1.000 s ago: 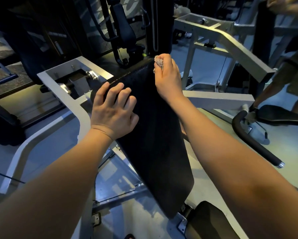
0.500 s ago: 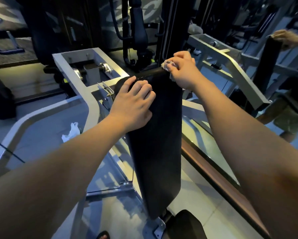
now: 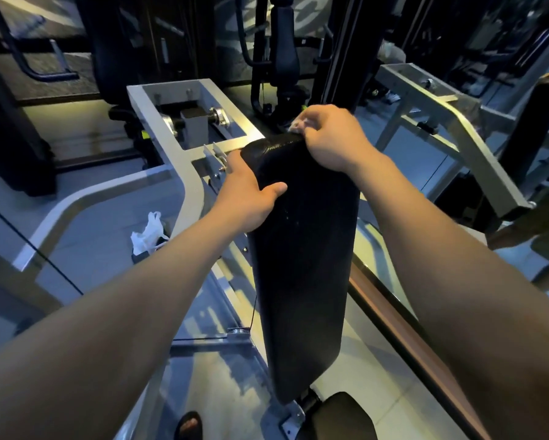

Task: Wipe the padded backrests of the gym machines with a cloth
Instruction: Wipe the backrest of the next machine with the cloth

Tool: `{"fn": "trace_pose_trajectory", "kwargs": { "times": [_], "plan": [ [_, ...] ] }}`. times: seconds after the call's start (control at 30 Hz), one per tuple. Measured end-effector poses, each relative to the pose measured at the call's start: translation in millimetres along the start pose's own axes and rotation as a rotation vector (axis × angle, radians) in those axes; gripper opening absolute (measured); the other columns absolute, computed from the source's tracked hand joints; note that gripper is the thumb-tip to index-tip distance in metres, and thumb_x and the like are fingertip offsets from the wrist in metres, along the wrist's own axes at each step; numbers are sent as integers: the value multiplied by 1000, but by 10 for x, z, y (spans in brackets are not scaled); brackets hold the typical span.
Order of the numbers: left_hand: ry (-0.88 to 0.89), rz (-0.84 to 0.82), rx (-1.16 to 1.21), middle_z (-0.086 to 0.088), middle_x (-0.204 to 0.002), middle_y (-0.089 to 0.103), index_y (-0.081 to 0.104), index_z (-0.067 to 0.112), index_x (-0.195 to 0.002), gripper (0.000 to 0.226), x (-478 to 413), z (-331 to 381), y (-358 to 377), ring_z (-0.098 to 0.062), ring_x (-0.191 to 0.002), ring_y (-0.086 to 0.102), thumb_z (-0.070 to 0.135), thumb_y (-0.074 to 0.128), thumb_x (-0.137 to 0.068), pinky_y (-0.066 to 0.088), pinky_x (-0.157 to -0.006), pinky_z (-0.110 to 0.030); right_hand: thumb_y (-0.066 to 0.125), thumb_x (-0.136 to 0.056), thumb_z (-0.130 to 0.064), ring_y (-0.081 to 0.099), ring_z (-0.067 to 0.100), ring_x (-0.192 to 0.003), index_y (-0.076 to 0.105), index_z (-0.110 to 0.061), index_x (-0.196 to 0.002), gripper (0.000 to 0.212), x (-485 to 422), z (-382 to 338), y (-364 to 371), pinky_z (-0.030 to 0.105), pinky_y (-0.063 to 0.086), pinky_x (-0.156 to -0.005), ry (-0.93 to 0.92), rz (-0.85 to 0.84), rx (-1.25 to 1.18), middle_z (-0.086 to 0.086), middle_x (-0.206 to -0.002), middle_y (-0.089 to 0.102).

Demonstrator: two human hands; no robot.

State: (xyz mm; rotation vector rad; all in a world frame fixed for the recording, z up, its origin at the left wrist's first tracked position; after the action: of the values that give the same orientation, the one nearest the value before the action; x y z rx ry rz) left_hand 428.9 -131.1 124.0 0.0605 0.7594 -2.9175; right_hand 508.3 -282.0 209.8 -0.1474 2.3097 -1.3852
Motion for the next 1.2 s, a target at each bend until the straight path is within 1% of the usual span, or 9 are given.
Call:
{"fn": "trace_pose_trajectory", "kwargs": {
  "times": [0.07, 0.17, 0.37, 0.47, 0.63, 0.77, 0.83, 0.93, 1.2],
  "plan": [
    [2, 2, 27, -7, -141, 42, 11, 12, -150, 84, 19, 11, -3, -19, -119, 44, 32, 71, -94, 35, -95, -27, 51, -94, -23, 64, 15, -111, 72, -27, -110, 26, 85, -171, 78, 40, 51, -99, -121, -49, -89, -5, -113, 73],
    [5, -1, 78, -5, -137, 45, 14, 15, -148, 79, 49, 20, -7, -17, -117, 45, 30, 71, -94, 36, -96, -27, 52, -101, -24, 62, 10, -110, 70, -26, -116, 23, 140, -205, 3, 32, 49, -95, -242, -153, -35, -7, -114, 70],
    [9, 4, 141, -3, -141, 45, 15, 15, -148, 78, 72, 21, -1, -18, -123, 46, 27, 71, -95, 36, -100, -27, 52, -101, -23, 65, 17, -102, 73, -23, -104, 21, -87, 248, -303, 30, 48, -84, 61, -99, 56, -9, -92, 68],
    [20, 25, 144, -1, -132, 46, 16, 14, -146, 76, 65, 21, 1, -16, -117, 48, 26, 70, -95, 38, -94, -26, 54, -98, -31, 65, 13, -104, 73, -26, -102, 20, -68, -297, 35, 34, 50, -96, -75, -142, 13, -9, -101, 75],
    [20, 1, 105, -5, -135, 44, 15, 13, -146, 77, 30, 8, 9, -18, -117, 49, 27, 70, -95, 39, -83, -19, 51, -100, -28, 62, 19, -97, 70, -16, -102, 22, 49, -632, 160, 37, 49, -83, -276, -179, 54, 0, -101, 71],
    [-1, -8, 115, -6, -141, 45, 11, 15, -150, 83, 34, -24, 23, -23, -127, 47, 29, 71, -95, 39, -103, -29, 52, -103, -24, 63, 20, -108, 70, -12, -106, 22, -96, 67, -219, 32, 47, -85, -110, -120, 146, 1, -110, 72],
    [-2, -9, 128, -6, -141, 45, 11, 16, -150, 82, 35, -27, 27, -24, -128, 47, 28, 71, -95, 39, -108, -34, 54, -102, -19, 63, 25, -114, 71, -8, -107, 21, -134, 357, -359, 28, 43, -82, -9, -97, 201, 8, -114, 72],
    [7, 2, 136, -7, -143, 44, 13, 16, -149, 81, 36, -39, 32, -24, -129, 47, 29, 71, -94, 40, -110, -37, 54, -100, -15, 64, 19, -111, 72, -13, -104, 19, -129, 303, -308, 26, 44, -85, 49, -71, 144, 2, -109, 73],
    [31, 16, 129, -5, -127, 52, 20, 20, -138, 71, 41, -39, 28, -21, -112, 55, 30, 73, -93, 47, -92, -36, 53, -97, -26, 62, 15, -102, 70, -27, -107, 20, 171, -629, 213, 33, 49, -88, -220, -108, -61, -4, -104, 71]
  ]
}}
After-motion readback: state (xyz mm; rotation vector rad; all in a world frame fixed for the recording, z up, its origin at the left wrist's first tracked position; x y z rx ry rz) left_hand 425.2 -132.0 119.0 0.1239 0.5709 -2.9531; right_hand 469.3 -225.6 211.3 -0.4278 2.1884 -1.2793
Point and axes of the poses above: each hand's wrist, its own x-axis away from the middle knuckle, its own y-axis out of the palm, z = x × y, the point moved 7 cm from there along -x, towards the middle knuckle
